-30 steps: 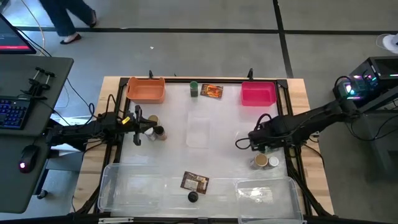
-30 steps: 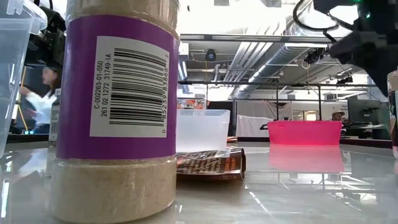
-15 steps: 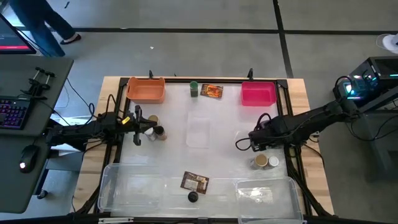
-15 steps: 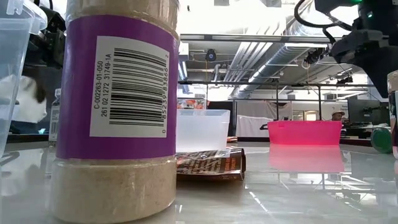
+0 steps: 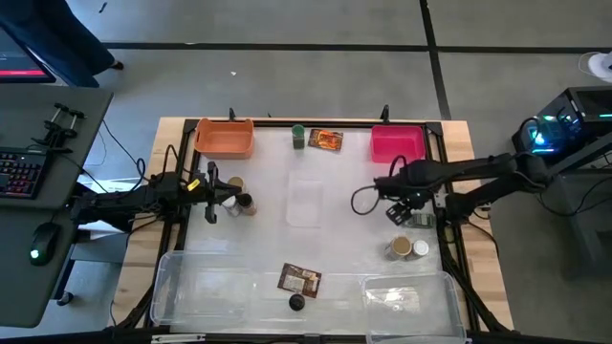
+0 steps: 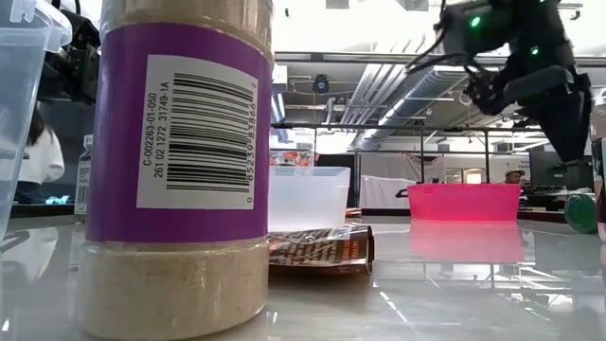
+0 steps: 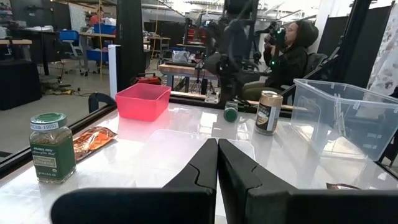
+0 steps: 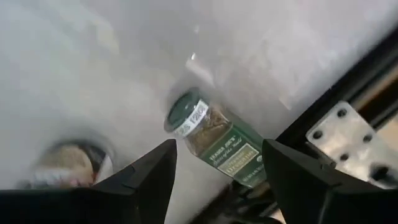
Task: Sort spices by type
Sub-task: Put the bottom green seasoning bottle into the red bin
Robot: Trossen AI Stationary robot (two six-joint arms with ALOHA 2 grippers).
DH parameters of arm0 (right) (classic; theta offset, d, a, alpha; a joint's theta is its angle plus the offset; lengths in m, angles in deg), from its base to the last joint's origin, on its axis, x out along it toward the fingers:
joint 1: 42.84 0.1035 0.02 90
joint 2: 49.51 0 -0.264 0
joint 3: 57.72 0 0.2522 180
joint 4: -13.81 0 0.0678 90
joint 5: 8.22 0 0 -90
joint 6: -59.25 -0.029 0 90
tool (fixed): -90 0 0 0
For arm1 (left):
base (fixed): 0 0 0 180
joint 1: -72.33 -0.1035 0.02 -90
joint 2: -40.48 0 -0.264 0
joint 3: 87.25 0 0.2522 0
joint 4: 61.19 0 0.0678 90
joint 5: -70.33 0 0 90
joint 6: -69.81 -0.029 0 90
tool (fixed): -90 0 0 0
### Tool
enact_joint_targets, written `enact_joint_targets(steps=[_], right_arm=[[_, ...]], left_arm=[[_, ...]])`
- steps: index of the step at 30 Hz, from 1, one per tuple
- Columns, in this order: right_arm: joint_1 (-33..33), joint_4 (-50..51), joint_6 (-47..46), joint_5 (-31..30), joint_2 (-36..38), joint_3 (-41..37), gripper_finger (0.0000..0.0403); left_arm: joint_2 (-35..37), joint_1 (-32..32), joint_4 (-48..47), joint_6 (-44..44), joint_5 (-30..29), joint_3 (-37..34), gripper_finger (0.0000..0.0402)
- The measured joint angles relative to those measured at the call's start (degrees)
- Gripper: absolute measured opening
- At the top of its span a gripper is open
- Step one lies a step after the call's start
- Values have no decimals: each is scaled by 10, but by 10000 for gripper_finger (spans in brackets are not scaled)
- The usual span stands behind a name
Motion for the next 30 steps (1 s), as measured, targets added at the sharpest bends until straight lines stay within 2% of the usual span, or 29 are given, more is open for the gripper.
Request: enact_joint_targets(steps=[3, 8, 13, 18, 22, 30], right_arm=[[-23, 4, 103, 30, -26, 0, 234], [-33, 5, 250, 37, -83, 0, 234], [-33, 7, 352, 45, -139, 0, 234], [-31, 7, 414, 73, -179, 0, 234], [-21, 0, 439, 65, -198, 0, 234], [-4, -33, 442, 57, -225, 0, 234]], left_arm=[[0, 0, 0, 0, 0, 0, 1], [0, 0, 0, 0, 0, 0, 1], [0, 0, 0, 0, 0, 0, 1], [0, 0, 0, 0, 0, 0, 1], [0, 0, 0, 0, 0, 0, 1], [0, 0, 0, 0, 0, 0, 1]])
